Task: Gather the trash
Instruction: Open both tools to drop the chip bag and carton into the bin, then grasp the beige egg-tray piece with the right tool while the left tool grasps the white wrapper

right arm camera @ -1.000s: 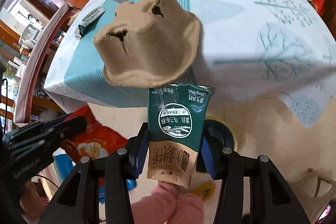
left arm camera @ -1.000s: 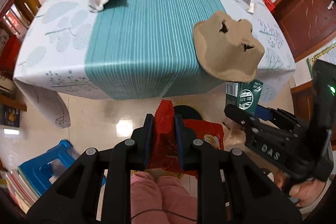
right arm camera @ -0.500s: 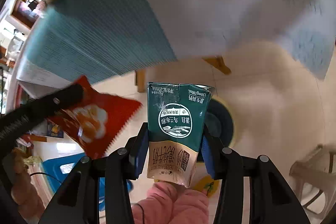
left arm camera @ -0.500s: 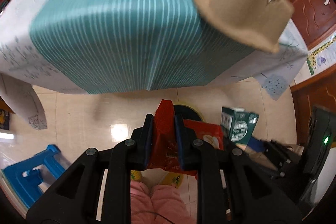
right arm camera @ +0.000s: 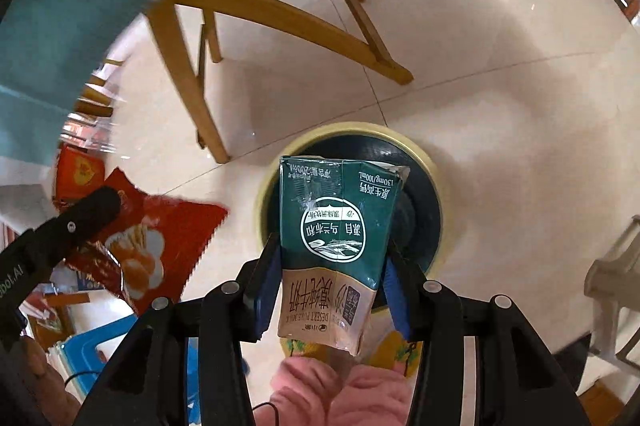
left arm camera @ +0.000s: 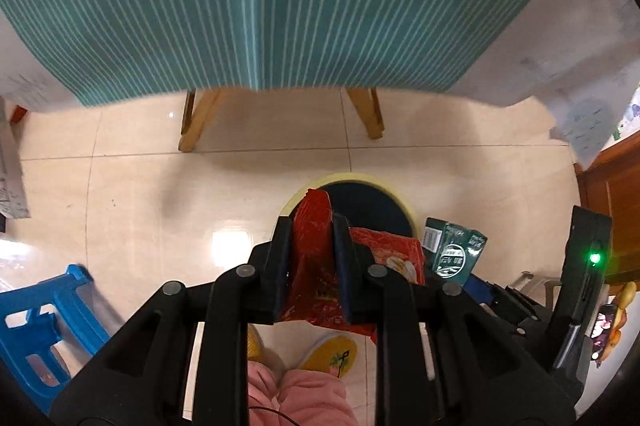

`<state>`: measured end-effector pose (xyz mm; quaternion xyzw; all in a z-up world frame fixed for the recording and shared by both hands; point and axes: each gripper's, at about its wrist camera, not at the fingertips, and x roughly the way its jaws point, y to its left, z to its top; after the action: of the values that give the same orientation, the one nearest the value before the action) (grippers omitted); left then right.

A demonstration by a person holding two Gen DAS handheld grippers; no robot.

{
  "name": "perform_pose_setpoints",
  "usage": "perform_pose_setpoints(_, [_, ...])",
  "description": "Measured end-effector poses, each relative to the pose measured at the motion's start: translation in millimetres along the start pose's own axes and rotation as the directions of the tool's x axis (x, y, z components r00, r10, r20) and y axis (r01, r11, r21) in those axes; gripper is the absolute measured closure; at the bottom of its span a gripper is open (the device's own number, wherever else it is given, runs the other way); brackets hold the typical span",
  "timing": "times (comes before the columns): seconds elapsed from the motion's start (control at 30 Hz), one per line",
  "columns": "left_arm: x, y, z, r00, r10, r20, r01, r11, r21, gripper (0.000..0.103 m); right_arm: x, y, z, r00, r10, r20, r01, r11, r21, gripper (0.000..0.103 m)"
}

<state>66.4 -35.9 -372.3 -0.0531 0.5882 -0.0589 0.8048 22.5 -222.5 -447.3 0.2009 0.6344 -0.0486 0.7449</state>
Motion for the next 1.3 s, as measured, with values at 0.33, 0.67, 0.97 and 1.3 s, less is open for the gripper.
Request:
perform_pose_setpoints(0.33, [61.1, -4.4, -4.0, 0.998, 0.032, -0.055, -0.032, 0.999, -0.007, 0.080, 46.2, -30.7, 7.8, 1.000, 0.000, -0.021, 0.002, 0.998, 0.060, 0.036])
perform_pose_setpoints(0.67, [64.8, -6.9, -1.9, 0.997, 0.048, -0.067, -0.048, 0.999, 0.004, 0.052, 29.7, -27.9, 12.0, 1.000, 0.011, -0.016, -0.010, 0.997, 0.072, 0.036])
perform_pose_setpoints(0.97, [25.1, 2.5, -3.1, 0.995, 0.058, -0.076, -0.060, 0.998, -0.012, 0.052, -35.4, -7.9, 14.4, 0.999, 0.043, -0.004, -0.043, 0.996, 0.078, 0.036])
perform_pose_setpoints(1.3, [-100.0, 25.6, 10.4, 0.996, 0.071, -0.052, -0.073, 0.997, -0.024, 0.047, -174.9, 50.4, 26.0, 0.991, 0.126, 0.054, -0.123, 0.991, -0.047, 0.036])
